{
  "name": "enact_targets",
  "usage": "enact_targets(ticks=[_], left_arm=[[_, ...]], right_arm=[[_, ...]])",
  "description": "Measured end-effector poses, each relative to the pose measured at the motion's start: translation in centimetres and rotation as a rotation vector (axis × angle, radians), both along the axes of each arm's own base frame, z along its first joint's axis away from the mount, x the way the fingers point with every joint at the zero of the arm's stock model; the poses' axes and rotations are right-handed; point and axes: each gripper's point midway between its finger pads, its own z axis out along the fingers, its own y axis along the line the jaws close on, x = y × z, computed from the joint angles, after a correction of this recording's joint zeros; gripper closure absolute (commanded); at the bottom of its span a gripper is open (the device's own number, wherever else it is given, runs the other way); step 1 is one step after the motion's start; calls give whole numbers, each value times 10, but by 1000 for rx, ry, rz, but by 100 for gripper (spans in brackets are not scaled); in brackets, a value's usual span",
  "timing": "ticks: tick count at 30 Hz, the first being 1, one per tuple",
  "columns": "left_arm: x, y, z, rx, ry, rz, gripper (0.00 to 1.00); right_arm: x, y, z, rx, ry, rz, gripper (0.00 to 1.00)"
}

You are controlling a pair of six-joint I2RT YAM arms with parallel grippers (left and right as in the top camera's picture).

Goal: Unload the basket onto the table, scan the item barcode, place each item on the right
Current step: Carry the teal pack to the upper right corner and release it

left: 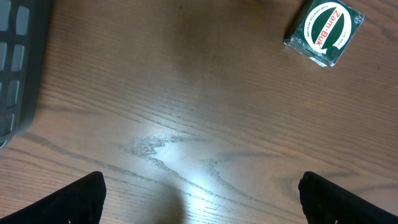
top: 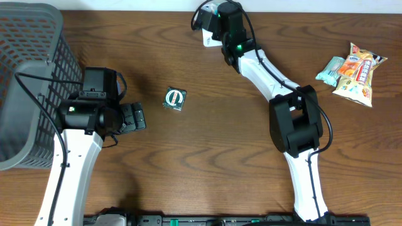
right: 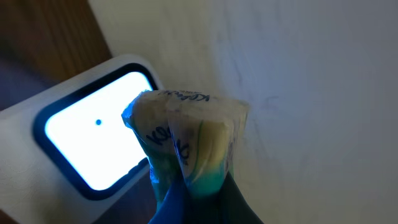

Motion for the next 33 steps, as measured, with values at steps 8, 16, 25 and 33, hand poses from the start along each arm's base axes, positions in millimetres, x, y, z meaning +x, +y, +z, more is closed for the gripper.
enact_targets(ticks=[8,16,25,33], left_arm=[[0,0,0,0,0,0,2],[0,0,0,0,0,0,2],[0,0,0,0,0,0,2],[0,0,0,0,0,0,2]], right_arm=[[-5,-17,-1,16,56,-52,99],[-26,-136,66,207,149,-324,99],[-79,-310,22,445,367,-839,99],[-122,-370,-4,588,491,-1050,75]])
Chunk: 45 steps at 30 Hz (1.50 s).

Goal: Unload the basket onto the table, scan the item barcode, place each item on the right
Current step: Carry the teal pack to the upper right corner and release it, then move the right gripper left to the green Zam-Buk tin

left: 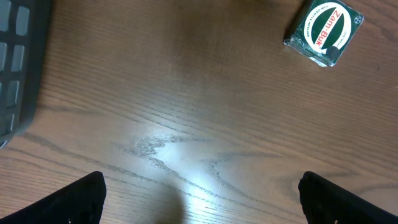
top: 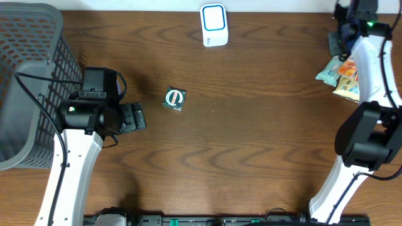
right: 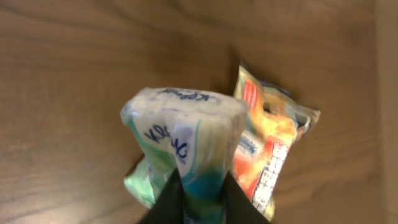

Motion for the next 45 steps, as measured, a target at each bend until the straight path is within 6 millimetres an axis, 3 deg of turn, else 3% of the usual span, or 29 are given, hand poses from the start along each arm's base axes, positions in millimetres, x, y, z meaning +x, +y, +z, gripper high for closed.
enact_targets(ticks=[2,5,8,12,16,20,23,25,28,33,35,40,45], left_arm=[[0,0,0,0,0,0,3],[0,0,0,0,0,0,2],[0,0,0,0,0,0,2],[0,0,0,0,0,0,3],[0,0,0,0,0,0,2],[0,0,0,0,0,0,2],[0,0,0,0,0,0,3],[0,0,0,0,0,0,3],[0,0,0,0,0,0,2],[0,0,0,0,0,0,2],[0,0,0,0,0,0,2],[0,0,0,0,0,0,2],[0,0,0,0,0,0,2]], right_arm=[[-6,-6,-3,19,13,-25,75],[-13,-12,-6,42,30,-59,49],[-18,-15,-9,57,42,-78,37],[-18,-9,-10,93,42,-75,39],[-13,14,-13,184,30,-22,47],[-6,54,-13,313,18,71,52],[-2,91,-12,409,15,151,48],[-3,116,-10,472,24,203,41],[-10,162,-7,590,52,304,16],[-21,228,3,734,79,446,14],[-25,255,7,767,86,506,1],[-39,325,14,798,98,664,1],[-46,379,20,775,71,761,1]])
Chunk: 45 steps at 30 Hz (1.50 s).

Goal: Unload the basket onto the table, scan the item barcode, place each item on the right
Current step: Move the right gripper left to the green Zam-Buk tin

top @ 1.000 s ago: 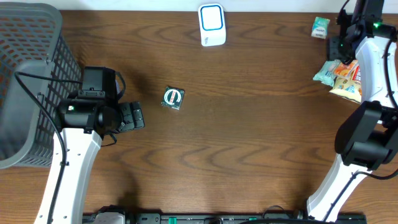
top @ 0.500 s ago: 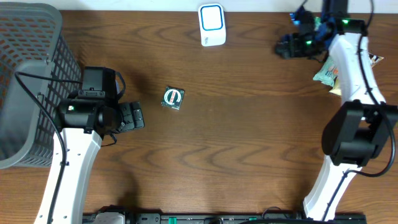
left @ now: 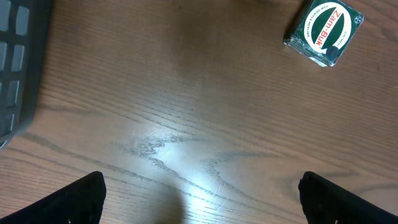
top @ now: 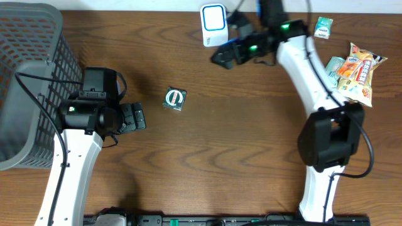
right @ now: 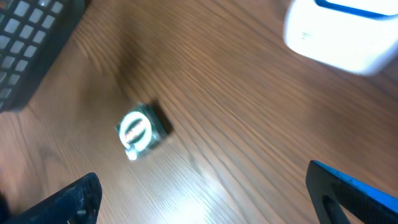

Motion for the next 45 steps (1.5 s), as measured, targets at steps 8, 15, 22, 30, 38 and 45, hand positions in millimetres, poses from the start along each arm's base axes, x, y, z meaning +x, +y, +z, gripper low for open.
enact_targets(ticks=[8,15,22,30,38,45], left_arm=[[0,0,0,0,0,0,2],[0,0,0,0,0,0,2],[0,0,0,0,0,0,2],[0,0,0,0,0,0,2],[0,0,0,0,0,0,2],[0,0,0,0,0,0,2]], right_arm=[[-1,45,-2,-71,-32,-104,1],[-2,63,-3,-98,-42,-188,1],[0,71,-23,-97,18,-254,12],[-21,102,-88,-131,164,-237,16],[-53,120,-112,-224,230,-272,17],[-62,113,-120,-322,212,-337,19]])
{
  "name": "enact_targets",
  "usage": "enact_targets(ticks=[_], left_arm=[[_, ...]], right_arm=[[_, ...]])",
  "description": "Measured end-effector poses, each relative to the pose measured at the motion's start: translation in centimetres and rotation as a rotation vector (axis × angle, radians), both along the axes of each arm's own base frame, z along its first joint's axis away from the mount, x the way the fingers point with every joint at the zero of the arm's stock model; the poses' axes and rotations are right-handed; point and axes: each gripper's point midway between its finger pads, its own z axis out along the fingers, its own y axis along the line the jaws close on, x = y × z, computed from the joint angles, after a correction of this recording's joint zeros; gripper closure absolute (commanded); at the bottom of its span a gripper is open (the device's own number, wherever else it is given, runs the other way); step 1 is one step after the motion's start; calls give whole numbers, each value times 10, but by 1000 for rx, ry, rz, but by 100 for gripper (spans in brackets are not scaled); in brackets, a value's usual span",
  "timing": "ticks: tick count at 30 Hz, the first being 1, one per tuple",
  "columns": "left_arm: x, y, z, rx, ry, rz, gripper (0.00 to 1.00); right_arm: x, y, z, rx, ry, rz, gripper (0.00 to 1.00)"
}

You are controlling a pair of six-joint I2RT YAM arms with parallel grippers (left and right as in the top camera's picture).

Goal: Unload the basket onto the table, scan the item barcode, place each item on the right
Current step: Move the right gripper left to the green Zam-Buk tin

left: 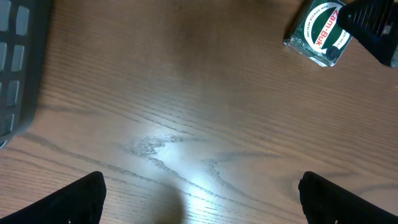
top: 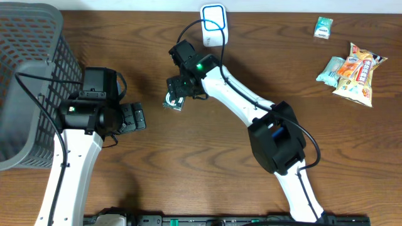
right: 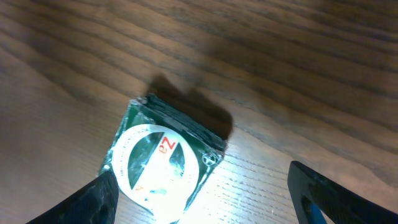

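A small green Zam-Buk box (top: 174, 100) lies flat on the wooden table left of centre, also seen in the left wrist view (left: 321, 32). My right gripper (top: 179, 88) hangs open just above it. In the right wrist view the box (right: 165, 163) lies between the spread fingers of the right gripper (right: 205, 199), closer to the left one, and nothing is gripped. The white scanner (top: 214, 24) with a blue-rimmed window stands at the back edge. My left gripper (top: 133, 117) is open and empty over bare wood (left: 199, 205), left of the box.
A grey mesh basket (top: 31, 75) fills the far left. At the far right lie an orange snack bag (top: 358, 70) and a teal packet (top: 330, 68). A small green-and-white tissue pack (top: 323, 27) rests at the back right.
My right gripper was open near the scanner at the back; now it is lower and further left, directly over the green box. The left arm and the box have not moved.
My right gripper first held a tissue pack in front of the lit scanner. Then it held that pack over the snacks at the far right. Later the pack lay at the back right and the gripper was empty near the scanner. Now the gripper hangs open over the green box.
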Motion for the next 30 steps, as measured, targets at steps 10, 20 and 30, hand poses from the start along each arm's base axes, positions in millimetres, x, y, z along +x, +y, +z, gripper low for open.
enact_targets(ticks=[10,20,30], left_arm=[[0,0,0,0,0,0,2],[0,0,0,0,0,0,2],[0,0,0,0,0,0,3]], right_arm=[[-7,-2,-4,-75,-21,-17,20],[-18,-29,-14,-203,14,-67,24],[-35,-65,-19,-351,78,-90,23]])
